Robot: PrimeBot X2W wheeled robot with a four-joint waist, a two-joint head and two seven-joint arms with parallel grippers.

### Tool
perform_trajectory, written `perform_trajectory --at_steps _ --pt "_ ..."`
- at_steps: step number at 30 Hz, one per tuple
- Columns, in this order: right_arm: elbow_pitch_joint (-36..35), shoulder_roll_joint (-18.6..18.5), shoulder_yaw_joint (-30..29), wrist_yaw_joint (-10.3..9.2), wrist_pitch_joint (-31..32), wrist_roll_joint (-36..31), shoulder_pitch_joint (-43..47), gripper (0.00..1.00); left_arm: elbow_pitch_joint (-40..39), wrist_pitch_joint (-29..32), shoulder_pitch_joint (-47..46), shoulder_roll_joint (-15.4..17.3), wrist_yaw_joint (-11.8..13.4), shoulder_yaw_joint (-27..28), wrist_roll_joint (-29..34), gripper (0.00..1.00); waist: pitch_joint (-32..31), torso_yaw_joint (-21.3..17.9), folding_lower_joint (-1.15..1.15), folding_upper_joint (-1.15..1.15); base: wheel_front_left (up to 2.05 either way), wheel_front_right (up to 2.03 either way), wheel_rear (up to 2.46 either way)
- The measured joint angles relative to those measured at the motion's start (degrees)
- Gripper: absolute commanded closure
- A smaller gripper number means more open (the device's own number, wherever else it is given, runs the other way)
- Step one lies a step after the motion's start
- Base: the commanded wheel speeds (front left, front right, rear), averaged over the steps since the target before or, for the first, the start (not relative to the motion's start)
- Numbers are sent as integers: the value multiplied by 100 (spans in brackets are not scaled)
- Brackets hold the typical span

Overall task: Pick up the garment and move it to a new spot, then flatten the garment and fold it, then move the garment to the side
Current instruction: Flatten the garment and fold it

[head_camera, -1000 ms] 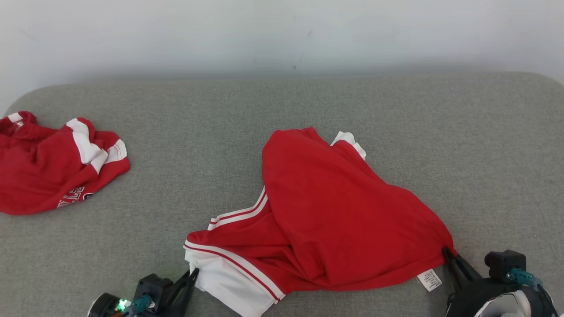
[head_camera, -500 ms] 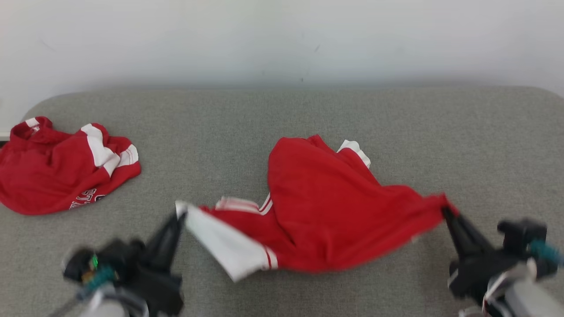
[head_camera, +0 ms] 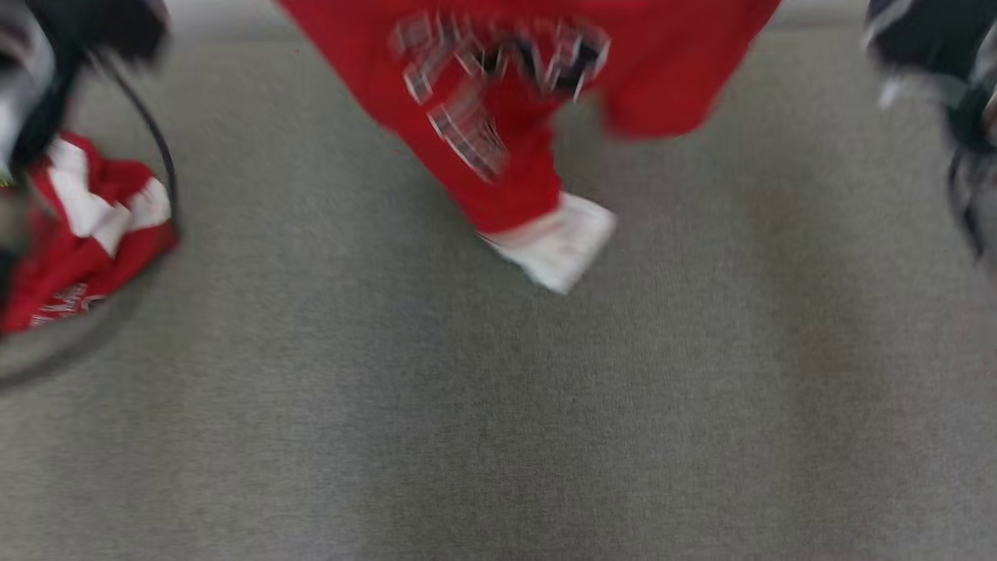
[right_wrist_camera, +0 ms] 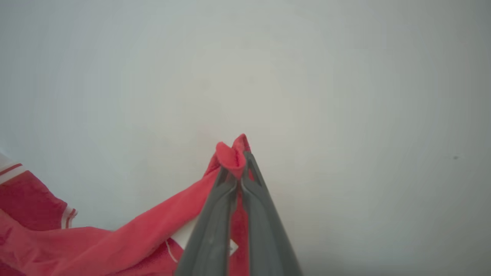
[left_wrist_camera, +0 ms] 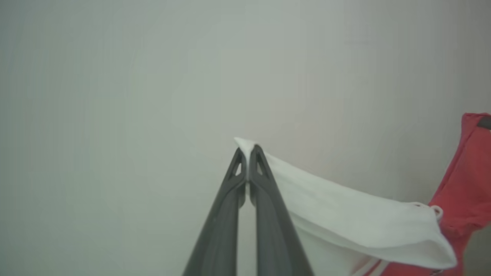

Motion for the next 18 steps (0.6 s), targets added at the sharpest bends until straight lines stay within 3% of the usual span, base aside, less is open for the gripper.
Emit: perform_trajectory --at_steps 5,10,18 --pt "801 144 -403 0 447 192 -1934 100 790 159 -2022 -53 0 -33 -34 100 687 -120 1 0 0 0 0" --pt "1686 260 -581 0 639 53 -3506 100 1678 35 -3618 -411 -1 -246 49 100 1330 -220 2 1 0 0 0" --pt "2835 286 -547 0 425 -615 -5016 100 3018 -470 -5186 -768 0 -370 111 100 2082 -309 1 2 0 0 0"
